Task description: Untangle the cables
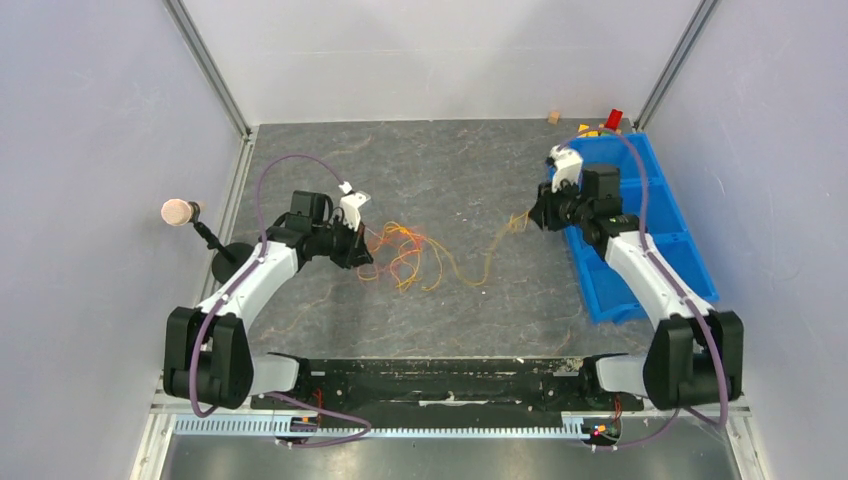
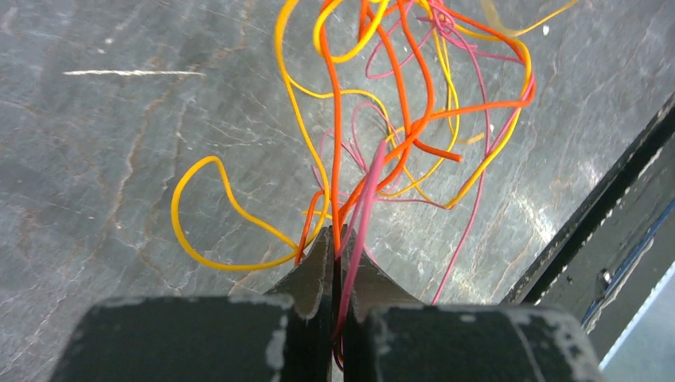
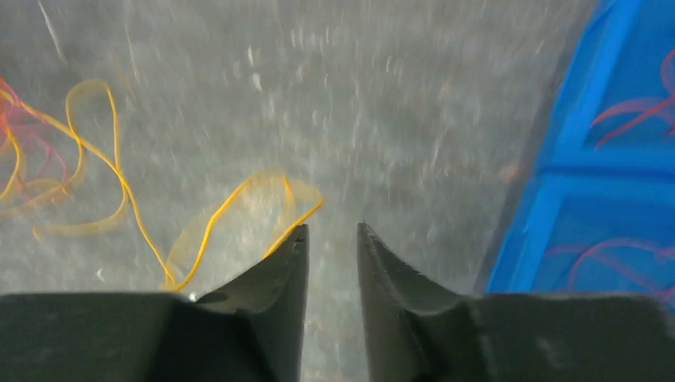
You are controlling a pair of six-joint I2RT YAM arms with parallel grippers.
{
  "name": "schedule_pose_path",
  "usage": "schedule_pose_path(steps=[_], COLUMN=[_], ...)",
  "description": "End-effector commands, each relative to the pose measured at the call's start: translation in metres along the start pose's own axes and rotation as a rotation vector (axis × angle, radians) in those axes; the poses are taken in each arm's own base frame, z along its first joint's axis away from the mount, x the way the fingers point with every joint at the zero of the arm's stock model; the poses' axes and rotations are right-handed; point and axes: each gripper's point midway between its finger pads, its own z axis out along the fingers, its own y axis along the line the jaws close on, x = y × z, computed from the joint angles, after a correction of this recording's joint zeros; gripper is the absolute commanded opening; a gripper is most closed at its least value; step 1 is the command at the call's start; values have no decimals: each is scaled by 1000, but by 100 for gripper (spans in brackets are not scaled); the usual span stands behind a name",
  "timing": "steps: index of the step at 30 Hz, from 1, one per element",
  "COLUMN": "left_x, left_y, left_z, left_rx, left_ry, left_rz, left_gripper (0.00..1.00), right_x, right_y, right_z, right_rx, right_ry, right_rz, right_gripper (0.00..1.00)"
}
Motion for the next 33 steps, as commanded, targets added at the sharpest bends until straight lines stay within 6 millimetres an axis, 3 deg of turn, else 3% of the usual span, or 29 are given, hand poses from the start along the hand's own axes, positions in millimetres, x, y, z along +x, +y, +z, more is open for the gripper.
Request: schedule_pose_path(steps=[1,4,7,12,15,20,22,25,26,28,29,33], left_x=[5,16,21,11,5,-1,-2,-1,2,6,8,13], left_y=[-13,-17,-16,-23,-30,-30,-32,-34,-36,-38,-39,-35], left_z=[2,9,14,20,21,24,24,21,20,17,14,-11], left_rx=[47,50,49,76,110,112,111,111,115,119,120,109], left_ry=[68,115,117,30,-2,-13,-27,-35,-35,-23,-13,25], left_rz=[219,296,312,364,388,354,347,345,335,327,328,291], left_gripper=[4,7,4,3,2,2,2,2,2,3,6,34], right_x=[43,47,30,28,43,63,73,87,84,79,73,42], right_y=[13,32,63,151,195,233,236,229,232,235,235,240], right_z=[-10,-18,-13,34,55,77,89,101,102,98,94,68], right_rx=[-166,-331,-516,-720,-853,-931,-886,-824,-836,-857,-861,-885], right_ry=[271,359,324,241,237,243,233,209,176,156,141,56], right_rz=[-171,-199,-157,-200,-160,-135,-112,-82,-70,-76,-80,-146], right_gripper=[50,79,97,97,87,84,84,71,40,5,0,0])
